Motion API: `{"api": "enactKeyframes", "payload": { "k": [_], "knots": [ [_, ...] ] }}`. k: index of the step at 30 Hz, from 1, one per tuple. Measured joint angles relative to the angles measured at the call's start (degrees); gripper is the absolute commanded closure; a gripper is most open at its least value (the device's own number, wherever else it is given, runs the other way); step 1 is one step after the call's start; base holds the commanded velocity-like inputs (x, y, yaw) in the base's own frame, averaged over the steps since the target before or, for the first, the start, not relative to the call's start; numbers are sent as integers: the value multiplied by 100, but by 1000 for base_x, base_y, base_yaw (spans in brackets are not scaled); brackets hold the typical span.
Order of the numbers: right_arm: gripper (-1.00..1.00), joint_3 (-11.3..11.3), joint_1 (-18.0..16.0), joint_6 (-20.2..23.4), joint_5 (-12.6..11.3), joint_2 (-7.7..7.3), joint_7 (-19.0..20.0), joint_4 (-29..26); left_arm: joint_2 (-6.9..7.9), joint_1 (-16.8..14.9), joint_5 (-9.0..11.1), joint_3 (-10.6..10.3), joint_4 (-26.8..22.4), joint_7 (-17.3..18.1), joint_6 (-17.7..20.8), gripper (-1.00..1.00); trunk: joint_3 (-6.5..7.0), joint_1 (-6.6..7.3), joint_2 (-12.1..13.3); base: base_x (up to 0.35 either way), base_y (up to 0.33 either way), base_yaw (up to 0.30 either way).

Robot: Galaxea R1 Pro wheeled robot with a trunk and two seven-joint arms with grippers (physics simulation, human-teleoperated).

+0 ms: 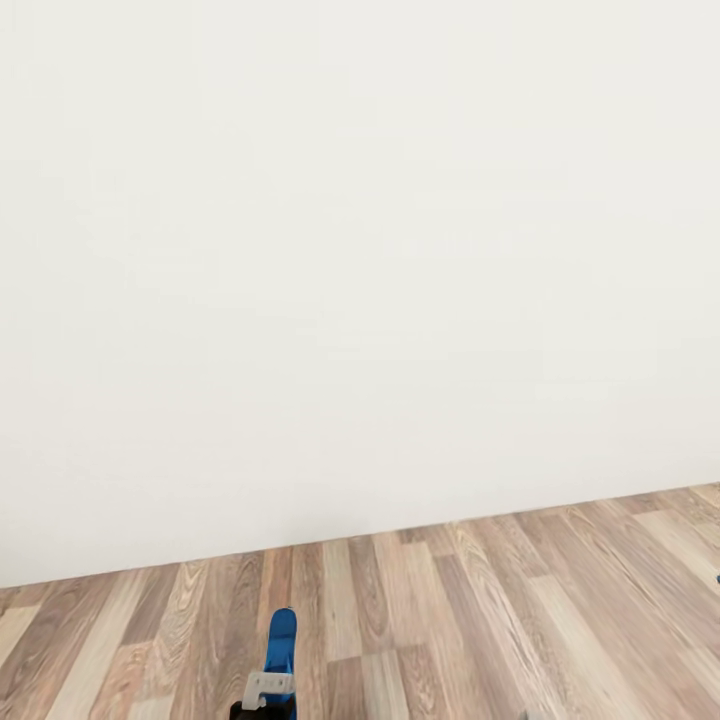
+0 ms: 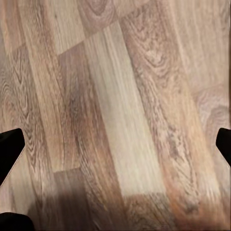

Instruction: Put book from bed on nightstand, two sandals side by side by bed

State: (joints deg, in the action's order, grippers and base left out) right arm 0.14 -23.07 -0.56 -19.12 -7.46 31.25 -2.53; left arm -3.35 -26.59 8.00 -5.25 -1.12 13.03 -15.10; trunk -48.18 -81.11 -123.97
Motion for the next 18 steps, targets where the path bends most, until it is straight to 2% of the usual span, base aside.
{"api": "enactKeyframes", "payload": {
  "k": [9,18],
  "knots": [
    [-100,0,0,0,0,0,0,0,0,0,0,0,0,3,0,100,0,-1,0,298,0,-228],
    [-100,0,0,-1,0,0,0,0,0,0,1,2,-1,6,0,100,0,-3,0,51,0,-233]
  ]
}}
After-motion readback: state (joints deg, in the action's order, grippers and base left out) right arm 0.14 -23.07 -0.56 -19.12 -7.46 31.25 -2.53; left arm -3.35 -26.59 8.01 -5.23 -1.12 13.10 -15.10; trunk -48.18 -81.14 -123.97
